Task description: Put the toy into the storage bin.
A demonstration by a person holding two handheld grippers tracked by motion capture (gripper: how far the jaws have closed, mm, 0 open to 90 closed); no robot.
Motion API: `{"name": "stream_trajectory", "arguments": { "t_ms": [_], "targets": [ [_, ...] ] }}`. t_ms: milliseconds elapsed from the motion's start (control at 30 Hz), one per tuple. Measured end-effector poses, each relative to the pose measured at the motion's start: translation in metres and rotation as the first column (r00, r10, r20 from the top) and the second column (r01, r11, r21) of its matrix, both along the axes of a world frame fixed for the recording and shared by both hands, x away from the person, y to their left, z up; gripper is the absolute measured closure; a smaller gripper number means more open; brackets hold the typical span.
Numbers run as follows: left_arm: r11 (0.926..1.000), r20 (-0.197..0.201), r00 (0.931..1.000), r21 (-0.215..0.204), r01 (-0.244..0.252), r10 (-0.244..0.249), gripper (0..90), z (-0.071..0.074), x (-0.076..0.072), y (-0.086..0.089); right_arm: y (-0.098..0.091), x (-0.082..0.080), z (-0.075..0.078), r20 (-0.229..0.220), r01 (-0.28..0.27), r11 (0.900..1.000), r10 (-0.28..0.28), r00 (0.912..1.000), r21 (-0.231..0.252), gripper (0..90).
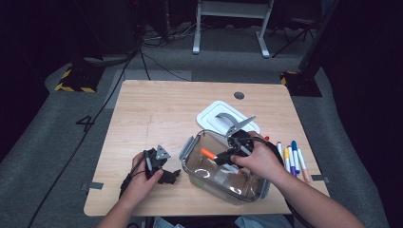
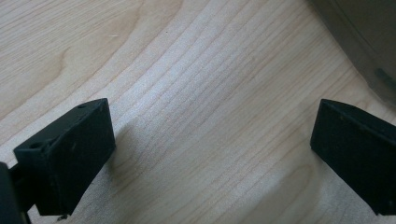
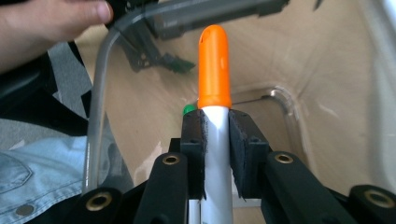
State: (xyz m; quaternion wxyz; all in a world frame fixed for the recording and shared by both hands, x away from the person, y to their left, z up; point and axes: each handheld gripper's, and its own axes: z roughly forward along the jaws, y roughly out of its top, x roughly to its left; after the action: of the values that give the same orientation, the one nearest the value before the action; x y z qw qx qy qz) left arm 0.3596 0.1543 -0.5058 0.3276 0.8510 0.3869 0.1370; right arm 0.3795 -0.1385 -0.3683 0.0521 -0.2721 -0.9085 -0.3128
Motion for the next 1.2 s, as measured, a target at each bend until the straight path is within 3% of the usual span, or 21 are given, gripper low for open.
{"name": "stream_trajectory", "arguments": {
  "t_ms": [333, 600, 1000, 1200],
  "targets": [
    [1.0, 0.0, 1.0, 0.0, 0.0, 0.0, 0.2, 0.0, 0.0, 0.0, 0.021, 0.0, -0.032, -0.069, -0.051, 0.9952, 0.045, 0.9966, -0.083, 77.2],
    [1.0, -0.001, 1.0, 0.003, 0.006, -0.006, 0.2, 0.0, 0.0, 0.001, 0.028, 0.001, -0.049, -0.113, -0.077, 0.9905, 0.064, 0.9915, -0.114, 77.2],
    [1.0, 0.0, 1.0, 0.003, 0.007, -0.007, 0.2, 0.0, 0.0, 0.001, 0.036, 0.001, -0.072, -0.167, -0.132, 0.9668, 0.096, 0.9813, -0.219, 77.2],
    [1.0, -0.001, 1.0, 0.004, 0.008, -0.008, 0.2, 0.0, -0.001, 0.001, 0.038, 0.001, -0.081, -0.185, -0.136, 0.9632, 0.094, 0.9783, -0.232, 77.1]
  ]
}}
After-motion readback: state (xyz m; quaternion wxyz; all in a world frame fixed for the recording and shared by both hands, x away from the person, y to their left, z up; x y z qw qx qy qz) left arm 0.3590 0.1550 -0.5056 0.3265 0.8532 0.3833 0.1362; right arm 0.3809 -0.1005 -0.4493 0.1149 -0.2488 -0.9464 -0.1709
